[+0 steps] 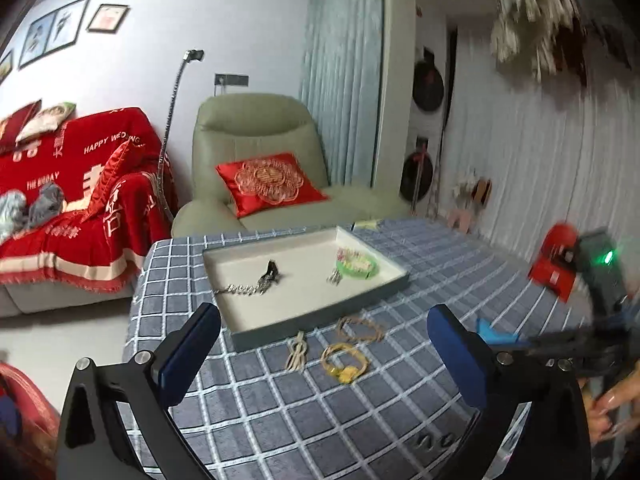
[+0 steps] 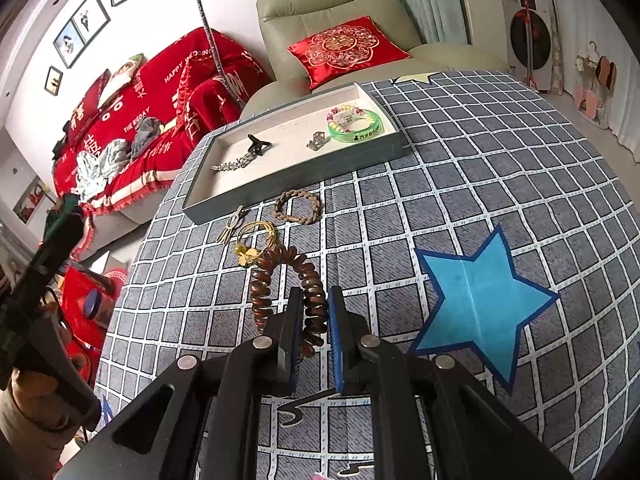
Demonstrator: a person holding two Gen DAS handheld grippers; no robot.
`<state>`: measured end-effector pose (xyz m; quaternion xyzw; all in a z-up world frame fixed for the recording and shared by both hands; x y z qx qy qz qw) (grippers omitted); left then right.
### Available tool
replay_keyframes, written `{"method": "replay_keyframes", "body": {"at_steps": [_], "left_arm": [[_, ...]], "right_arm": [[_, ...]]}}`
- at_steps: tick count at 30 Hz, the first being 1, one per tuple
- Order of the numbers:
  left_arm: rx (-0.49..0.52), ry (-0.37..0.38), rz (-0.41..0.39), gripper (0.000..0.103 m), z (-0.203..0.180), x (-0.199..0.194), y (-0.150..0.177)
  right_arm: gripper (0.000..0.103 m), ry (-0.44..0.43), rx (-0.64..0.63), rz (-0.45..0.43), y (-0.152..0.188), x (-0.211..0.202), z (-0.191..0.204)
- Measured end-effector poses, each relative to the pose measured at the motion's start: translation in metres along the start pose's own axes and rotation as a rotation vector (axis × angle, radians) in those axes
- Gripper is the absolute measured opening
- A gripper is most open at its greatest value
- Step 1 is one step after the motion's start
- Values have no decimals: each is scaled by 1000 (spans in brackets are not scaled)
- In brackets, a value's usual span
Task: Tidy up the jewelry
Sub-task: 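Grasp the yellow beaded hair tie with the left tool while the right tool holds the spiral tie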
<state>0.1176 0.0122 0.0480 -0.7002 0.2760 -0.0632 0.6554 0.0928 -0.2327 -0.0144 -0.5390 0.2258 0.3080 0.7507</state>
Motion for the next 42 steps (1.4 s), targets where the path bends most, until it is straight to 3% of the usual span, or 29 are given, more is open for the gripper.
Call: {"method": "replay_keyframes", "body": {"at_steps": [3,6,8,11,13,15,19,23,28,37,39,42], "left_arm": [[-103,43,13,103,9,14,2],[-104,51,60,103,10,31,8],[-47,-23,134,103,4,50,17],[36,-182,155,103,-1,57,22],[57,-246,176,103,-4,65,25],[46,-233,220,103,-5,70,29],[-69,-169,397,103,-2,101,47],[-182,-175,473,103,-5,119,64],[-159,-228,509,103,-21,127,76],[-83,-247,551,102,-41,139,81],[-79,-249,556,91,-43,141,82],[-71,-258,566,86,-45,142,85]], "right_arm": [[13,-2,3,1,0,0,0],[13,0,3,1,0,0,0],[13,3,4,2,0,0,-1],[13,7,5,3,0,0,-3],[13,8,8,6,0,0,-4],[13,8,10,9,0,1,-6],[13,7,12,10,0,2,-10],[13,16,18,9,0,0,-18],[13,25,38,12,1,1,-31],[13,23,49,18,3,3,-38],[13,24,48,18,3,3,-38],[13,25,49,19,4,4,-39]]}}
Point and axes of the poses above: each gripper's, at about its wrist camera, not at the fingertips, and x roughly the way its jaws point, z to its left, y to its underside, the point moved 2 cm from there along x, roughly the way its jaws point, and after that the axes turned 8 degrees about -z, right-handed, at the moved point
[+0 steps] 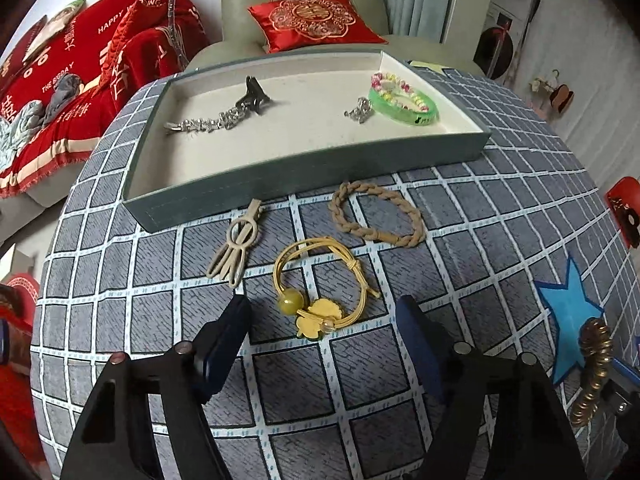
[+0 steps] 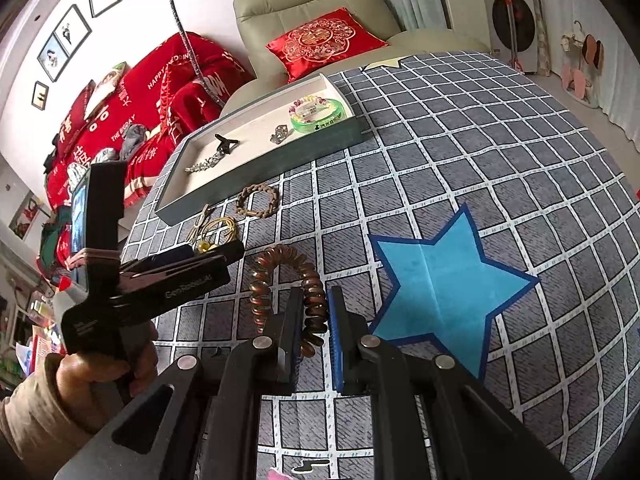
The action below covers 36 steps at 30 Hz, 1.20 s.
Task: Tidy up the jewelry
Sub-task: 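Grasp the yellow beaded hair tie with the left tool while the right tool holds the spiral tie, then lower the yellow tie and spiral tie into the tray and open both tools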
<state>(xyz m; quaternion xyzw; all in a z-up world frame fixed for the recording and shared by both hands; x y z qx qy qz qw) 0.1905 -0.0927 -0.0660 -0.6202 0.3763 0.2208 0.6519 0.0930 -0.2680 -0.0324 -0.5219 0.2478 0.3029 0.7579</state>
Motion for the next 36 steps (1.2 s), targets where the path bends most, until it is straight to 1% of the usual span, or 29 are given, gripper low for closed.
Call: {"method": "replay_keyframes", "body": {"at_steps": [1,2,3,5,9,13,19,22,25,31,36], "left_arm": [[6,-4,-5,80,-1,0,0],[24,-10,-19,66,-2,-2,0],[31,1,-26,47,-3,-3,0],[45,25,-33,31,-2,-6,1],[24,89,-38,31,4,-13,3],[11,144,-57,31,11,-29,5],[-6,193,-105,31,24,-54,-6],[-12,205,-120,31,31,-61,-14],[-42,217,-128,31,42,-62,-24],[-50,189,-160,31,64,-58,-52],[-62,171,-169,31,80,-42,-77]], "right_arm": [[13,0,0,1,0,0,0],[13,2,0,3,0,1,-1],[13,3,1,4,1,2,-2],[13,4,0,5,2,4,-3],[13,6,-13,2,1,4,1],[13,3,-24,6,-2,6,5],[13,-12,-35,9,-14,11,14],[13,-16,-59,1,-27,13,24],[13,-26,-80,-6,-42,18,34],[13,-43,-121,-13,-83,36,55],[13,-37,-159,-2,-113,61,69]]}}
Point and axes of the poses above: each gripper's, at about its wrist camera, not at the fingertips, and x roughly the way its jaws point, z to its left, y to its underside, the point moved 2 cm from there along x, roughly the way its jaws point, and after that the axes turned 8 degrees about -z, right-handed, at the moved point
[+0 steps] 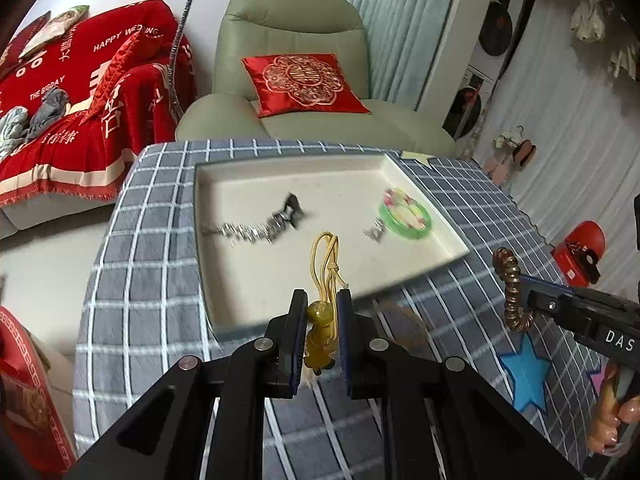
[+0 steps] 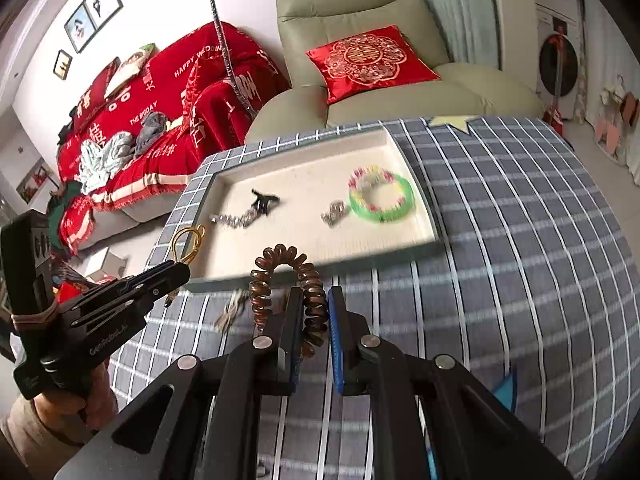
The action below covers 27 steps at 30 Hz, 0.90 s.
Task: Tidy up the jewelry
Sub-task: 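Lower the yellow tie and spiral tie into the tray and open both tools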
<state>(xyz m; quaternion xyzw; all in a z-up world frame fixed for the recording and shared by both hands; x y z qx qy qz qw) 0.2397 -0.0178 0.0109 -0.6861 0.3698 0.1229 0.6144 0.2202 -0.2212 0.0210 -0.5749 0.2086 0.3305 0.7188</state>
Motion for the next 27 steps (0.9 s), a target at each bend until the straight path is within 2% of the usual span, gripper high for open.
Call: {"method": "replay_keyframes", "body": {"at_steps": [7,17,27], "left_arm": [[1,-27,28,31,18,41,-24],[13,-47,128,31,28,97,-17],[39,-92,151,31,30,119,-12]], "right_arm": [[13,4,-50,50,-30,52,13],[13,-12,-19,164,-30,126,11],[13,94,-36,177,-28,153,-6]]}}
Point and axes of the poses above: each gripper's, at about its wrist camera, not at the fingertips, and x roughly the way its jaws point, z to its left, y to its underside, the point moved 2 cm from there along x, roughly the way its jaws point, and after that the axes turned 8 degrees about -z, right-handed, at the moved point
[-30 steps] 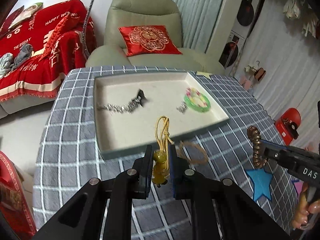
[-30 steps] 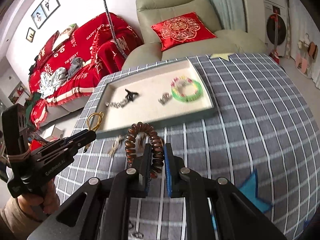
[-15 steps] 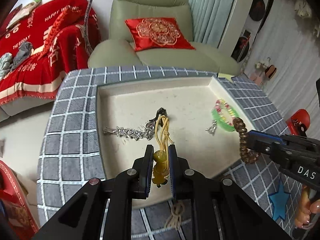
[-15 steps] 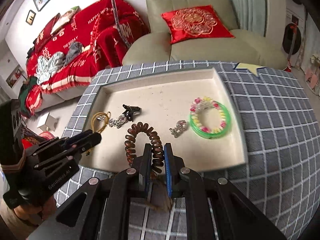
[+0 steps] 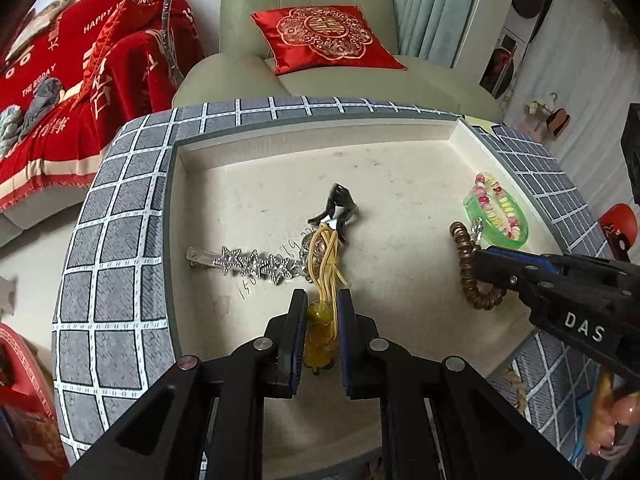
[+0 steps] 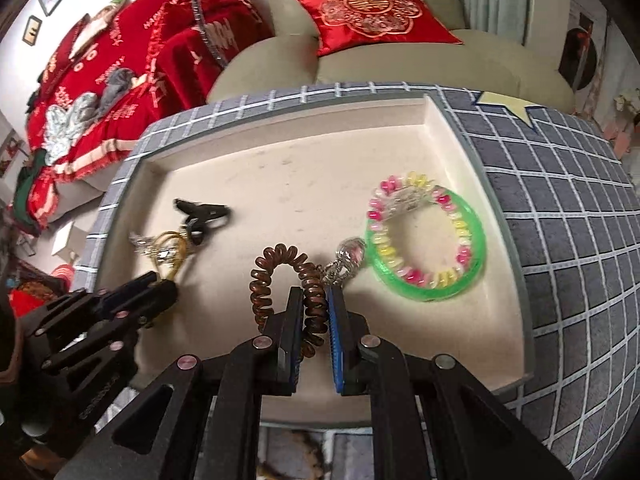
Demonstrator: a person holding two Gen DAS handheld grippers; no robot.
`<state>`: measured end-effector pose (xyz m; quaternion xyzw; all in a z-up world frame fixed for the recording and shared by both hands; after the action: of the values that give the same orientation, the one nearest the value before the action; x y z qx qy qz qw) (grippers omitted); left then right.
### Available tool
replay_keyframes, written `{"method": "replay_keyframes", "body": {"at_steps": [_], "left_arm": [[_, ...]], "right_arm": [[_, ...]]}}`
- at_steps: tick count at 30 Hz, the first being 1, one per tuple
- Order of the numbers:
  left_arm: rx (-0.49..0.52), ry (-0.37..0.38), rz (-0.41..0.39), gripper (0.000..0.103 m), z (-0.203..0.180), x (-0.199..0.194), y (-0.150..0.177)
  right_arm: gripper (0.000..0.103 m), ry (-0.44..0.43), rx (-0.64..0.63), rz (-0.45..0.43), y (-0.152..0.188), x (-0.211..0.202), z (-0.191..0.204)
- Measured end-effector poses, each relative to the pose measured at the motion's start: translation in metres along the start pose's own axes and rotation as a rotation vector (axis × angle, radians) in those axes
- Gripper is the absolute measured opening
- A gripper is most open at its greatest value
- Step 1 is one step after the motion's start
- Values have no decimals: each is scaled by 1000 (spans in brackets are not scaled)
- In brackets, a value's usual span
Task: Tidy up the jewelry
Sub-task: 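Lower the yellow tie and spiral tie into the tray and open both tools, then withdraw both tools from the tray back over the table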
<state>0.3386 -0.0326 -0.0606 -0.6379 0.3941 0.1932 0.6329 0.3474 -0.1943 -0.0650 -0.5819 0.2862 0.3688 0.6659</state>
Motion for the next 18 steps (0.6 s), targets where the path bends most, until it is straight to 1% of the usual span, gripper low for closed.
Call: {"method": "replay_keyframes", "body": {"at_steps": [6,8,9,10,11,12,18], "left_arm": [[49,-40,-16,31,-7,1,2],[53,-45,-18,31,-7,0,2],[52,-46,-18,31,-7,1,2],[49,-46,-19,31,-7,0,2],[47,-47,-20,31,-6,0,2],[46,-50,-21,31,-6,-1,2],[51,-55,-29,31,-7,-3,2]], "right_arm": [[14,23,-22,-1,2,0,-1],[17,17,-21,3,2,0,0],[29,13,-17,2,2,-1,0],[50,13,-12,-4,2,-2,1],[58,9,-7,-15,1,-4,1],[63,4,-3,-24,1,-6,1],[63,-31,40,-86,-5,-31,-2]]}}
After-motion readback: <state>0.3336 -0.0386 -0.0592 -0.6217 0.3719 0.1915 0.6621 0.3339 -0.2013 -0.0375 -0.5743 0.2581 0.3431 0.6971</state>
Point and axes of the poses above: each gripper's, at about its wrist camera, not at the fingertips, and x roughly the way its jaws point, z to its left, y to its underside, the point moved 2 cm from there along x, roughly the way its jaws point, and after that the axes turned 8 degrees about -z, right-handed, at the moved point
